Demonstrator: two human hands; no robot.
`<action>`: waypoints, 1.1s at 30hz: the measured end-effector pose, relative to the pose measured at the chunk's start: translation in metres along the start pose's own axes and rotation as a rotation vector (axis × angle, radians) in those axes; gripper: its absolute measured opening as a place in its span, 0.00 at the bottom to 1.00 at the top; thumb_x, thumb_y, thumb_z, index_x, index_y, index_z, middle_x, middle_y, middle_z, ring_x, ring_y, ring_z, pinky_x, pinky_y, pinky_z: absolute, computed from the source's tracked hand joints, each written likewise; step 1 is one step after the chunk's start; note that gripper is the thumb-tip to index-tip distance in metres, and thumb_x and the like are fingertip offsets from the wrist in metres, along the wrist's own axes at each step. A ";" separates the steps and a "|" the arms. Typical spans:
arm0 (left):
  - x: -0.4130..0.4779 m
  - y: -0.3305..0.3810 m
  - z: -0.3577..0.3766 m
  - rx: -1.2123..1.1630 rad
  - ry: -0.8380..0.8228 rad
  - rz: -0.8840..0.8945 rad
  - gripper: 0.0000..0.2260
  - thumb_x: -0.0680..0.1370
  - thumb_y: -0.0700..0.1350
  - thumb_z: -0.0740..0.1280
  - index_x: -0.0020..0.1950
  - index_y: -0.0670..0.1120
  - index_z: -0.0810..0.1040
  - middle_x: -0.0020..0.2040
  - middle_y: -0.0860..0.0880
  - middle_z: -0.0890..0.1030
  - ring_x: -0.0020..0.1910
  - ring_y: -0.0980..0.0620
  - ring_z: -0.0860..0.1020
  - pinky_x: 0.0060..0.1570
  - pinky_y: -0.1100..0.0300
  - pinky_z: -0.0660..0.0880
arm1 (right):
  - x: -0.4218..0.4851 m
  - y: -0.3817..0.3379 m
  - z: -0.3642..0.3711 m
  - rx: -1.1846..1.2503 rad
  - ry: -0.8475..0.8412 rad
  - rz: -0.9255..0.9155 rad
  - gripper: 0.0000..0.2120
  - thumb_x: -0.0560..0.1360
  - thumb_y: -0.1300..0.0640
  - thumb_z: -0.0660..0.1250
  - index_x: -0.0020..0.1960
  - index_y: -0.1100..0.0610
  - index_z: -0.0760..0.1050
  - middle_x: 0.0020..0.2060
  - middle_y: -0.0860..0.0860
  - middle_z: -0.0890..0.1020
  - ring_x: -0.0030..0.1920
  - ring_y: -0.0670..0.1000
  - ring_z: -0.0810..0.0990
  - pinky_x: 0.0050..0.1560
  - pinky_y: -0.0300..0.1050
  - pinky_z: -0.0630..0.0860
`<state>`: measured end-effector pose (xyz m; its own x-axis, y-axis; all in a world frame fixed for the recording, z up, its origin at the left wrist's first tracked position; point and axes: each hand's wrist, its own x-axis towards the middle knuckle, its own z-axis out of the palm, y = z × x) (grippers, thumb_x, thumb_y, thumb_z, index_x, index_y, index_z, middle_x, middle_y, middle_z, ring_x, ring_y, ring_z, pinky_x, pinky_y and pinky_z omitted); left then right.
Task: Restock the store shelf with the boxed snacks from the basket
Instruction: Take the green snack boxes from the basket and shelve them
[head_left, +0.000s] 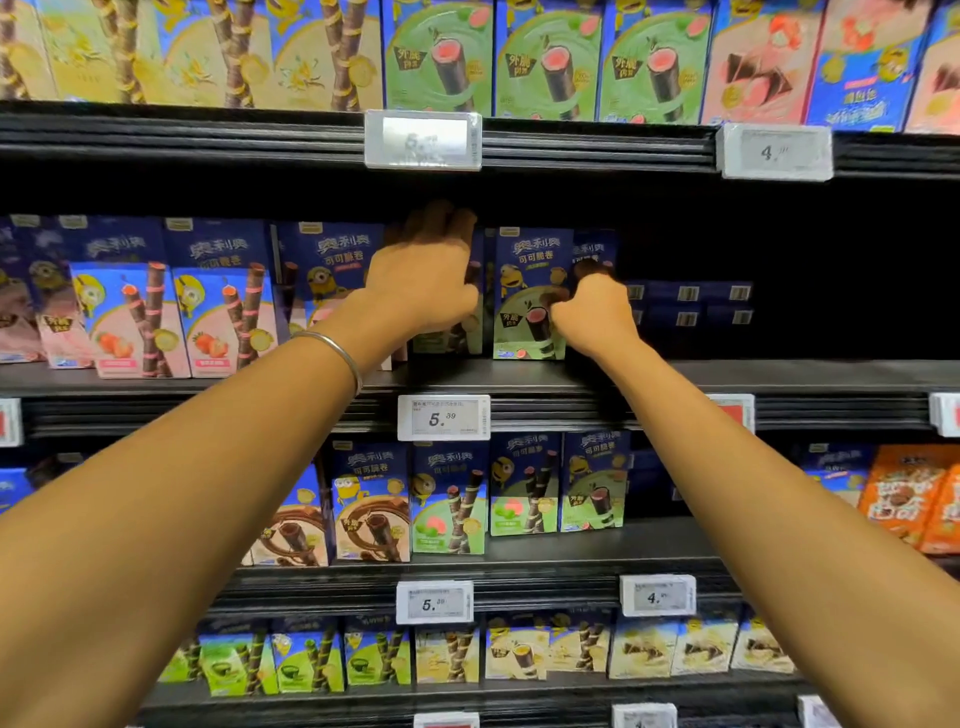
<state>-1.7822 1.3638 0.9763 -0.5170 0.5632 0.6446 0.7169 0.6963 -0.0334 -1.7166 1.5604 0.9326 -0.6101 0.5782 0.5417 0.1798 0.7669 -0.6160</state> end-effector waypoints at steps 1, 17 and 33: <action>0.001 -0.001 0.000 0.017 0.008 0.002 0.33 0.78 0.50 0.70 0.81 0.50 0.62 0.79 0.43 0.64 0.74 0.35 0.68 0.65 0.41 0.72 | 0.001 -0.001 0.001 0.001 -0.005 0.005 0.06 0.75 0.59 0.70 0.47 0.56 0.72 0.46 0.55 0.79 0.45 0.56 0.78 0.43 0.47 0.75; 0.023 -0.002 0.000 0.214 -0.090 0.049 0.34 0.76 0.51 0.71 0.78 0.45 0.61 0.76 0.40 0.66 0.75 0.36 0.66 0.75 0.41 0.63 | 0.006 -0.001 0.010 -0.030 0.052 0.046 0.10 0.75 0.57 0.70 0.50 0.55 0.70 0.46 0.55 0.76 0.46 0.57 0.76 0.45 0.49 0.75; 0.032 0.000 0.012 0.272 -0.037 0.057 0.39 0.74 0.58 0.75 0.78 0.47 0.60 0.75 0.40 0.65 0.75 0.36 0.65 0.74 0.42 0.62 | 0.012 0.006 0.008 0.067 0.079 0.089 0.11 0.72 0.48 0.67 0.50 0.53 0.76 0.51 0.57 0.81 0.49 0.59 0.78 0.50 0.50 0.77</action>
<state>-1.8043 1.3873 0.9875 -0.4995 0.6173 0.6078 0.5960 0.7541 -0.2761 -1.7293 1.5694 0.9309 -0.5311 0.6649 0.5252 0.1766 0.6931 -0.6989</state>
